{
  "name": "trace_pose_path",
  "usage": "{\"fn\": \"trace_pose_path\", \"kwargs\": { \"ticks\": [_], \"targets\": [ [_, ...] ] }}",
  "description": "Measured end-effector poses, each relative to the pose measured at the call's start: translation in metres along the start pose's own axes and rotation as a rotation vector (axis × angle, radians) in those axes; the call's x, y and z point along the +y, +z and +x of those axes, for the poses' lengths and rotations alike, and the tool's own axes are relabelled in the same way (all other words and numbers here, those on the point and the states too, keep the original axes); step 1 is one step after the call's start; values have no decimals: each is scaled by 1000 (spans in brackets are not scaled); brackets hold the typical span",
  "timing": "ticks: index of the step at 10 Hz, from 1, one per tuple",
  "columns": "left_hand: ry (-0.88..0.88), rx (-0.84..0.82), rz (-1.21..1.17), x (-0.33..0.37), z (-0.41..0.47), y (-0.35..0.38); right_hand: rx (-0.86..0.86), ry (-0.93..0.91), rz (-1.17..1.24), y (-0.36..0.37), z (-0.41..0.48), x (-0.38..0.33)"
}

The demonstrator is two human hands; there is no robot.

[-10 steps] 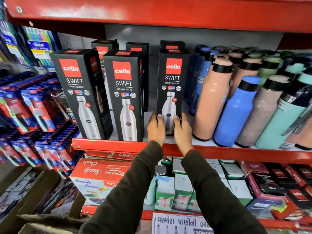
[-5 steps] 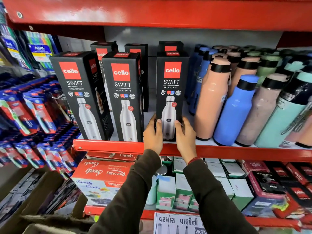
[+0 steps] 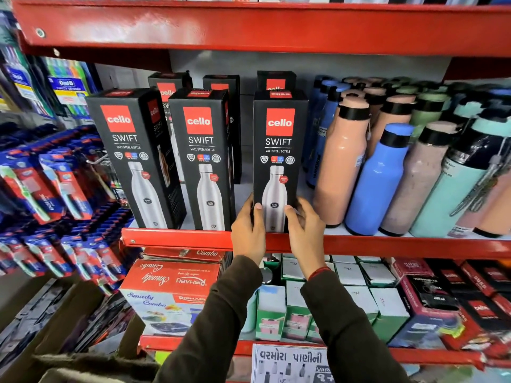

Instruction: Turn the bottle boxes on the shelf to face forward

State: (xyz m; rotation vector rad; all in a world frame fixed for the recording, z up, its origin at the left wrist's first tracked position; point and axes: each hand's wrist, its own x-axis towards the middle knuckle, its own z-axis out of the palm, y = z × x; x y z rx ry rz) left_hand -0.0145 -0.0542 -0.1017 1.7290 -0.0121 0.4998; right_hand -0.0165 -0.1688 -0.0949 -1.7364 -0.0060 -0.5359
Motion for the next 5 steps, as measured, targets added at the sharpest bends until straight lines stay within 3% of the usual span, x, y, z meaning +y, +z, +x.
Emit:
{"fn": "trace_pose_path", "kwargs": {
  "ticks": [3,4,5],
  "targets": [
    [-38,-16,-37,8,-6,-1,-66,-11,-56,-10,-6,-11],
    [69,33,-104,15,-11,-5,27,-72,-30,-30,-4,-18],
    [342,143,-27,37,-16,-14,256,-221,51,-74,-7,-49]
  ]
}}
